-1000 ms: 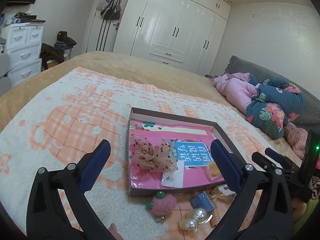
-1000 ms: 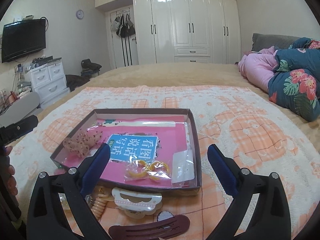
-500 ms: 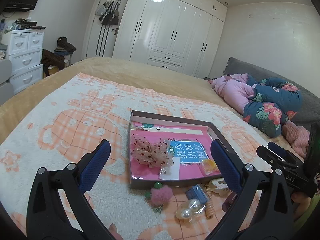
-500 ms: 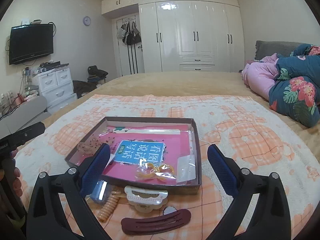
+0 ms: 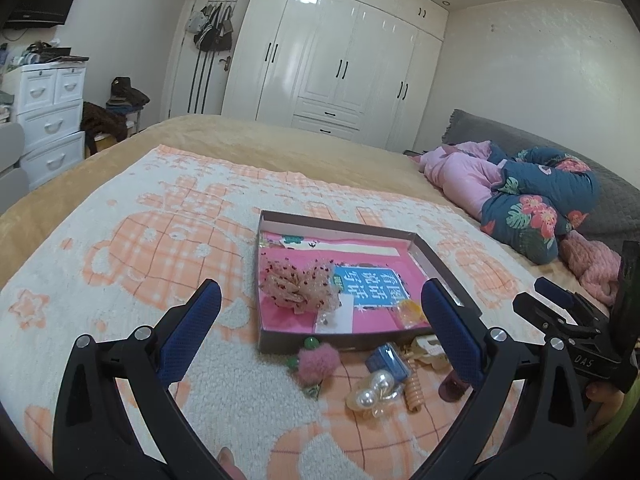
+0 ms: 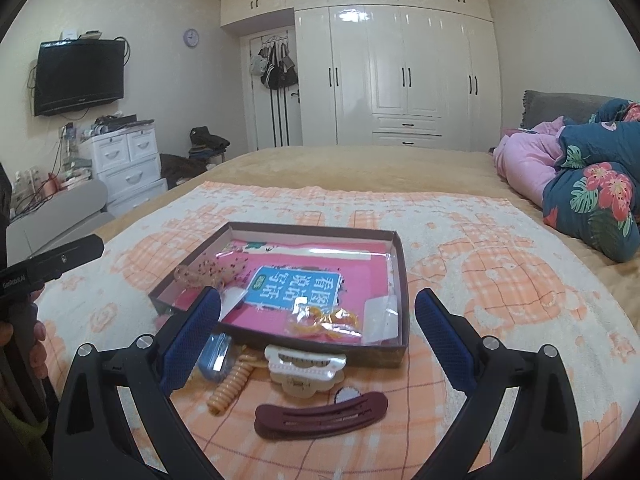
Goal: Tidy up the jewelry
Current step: 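Move both grippers toward the pearl clip and white claw clip, then close the left gripper on the pearl clip while right closes on the white claw clip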
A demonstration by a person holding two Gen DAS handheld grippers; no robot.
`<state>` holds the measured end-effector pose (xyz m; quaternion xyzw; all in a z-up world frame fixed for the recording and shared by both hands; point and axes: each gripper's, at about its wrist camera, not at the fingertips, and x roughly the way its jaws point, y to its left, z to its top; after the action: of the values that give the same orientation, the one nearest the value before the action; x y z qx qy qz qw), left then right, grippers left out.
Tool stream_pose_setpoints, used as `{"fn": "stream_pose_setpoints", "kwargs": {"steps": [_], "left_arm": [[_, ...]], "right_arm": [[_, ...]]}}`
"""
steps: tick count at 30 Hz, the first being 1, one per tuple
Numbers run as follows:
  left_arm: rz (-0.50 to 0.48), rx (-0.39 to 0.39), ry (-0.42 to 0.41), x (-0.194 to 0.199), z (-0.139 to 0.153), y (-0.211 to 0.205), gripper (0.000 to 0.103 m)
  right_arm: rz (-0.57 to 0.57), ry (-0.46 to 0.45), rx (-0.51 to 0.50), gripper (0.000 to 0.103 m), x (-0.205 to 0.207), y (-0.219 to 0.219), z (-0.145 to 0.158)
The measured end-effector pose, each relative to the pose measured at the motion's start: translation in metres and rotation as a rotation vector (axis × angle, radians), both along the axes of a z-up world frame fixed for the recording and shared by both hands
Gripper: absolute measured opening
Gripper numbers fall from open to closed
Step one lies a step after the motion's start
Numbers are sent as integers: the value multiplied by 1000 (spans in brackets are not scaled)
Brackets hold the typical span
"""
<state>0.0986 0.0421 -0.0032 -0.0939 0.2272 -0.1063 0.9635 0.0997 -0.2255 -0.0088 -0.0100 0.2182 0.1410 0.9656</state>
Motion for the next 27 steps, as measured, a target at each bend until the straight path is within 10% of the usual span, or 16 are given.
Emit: {"fn": "stream_pose_setpoints", "kwargs": {"steps": [27], "left_arm": [[-122, 114, 85, -23, -30, -30, 92]], "right_arm": [[52, 78, -54, 95, -27, -8, -28]]}}
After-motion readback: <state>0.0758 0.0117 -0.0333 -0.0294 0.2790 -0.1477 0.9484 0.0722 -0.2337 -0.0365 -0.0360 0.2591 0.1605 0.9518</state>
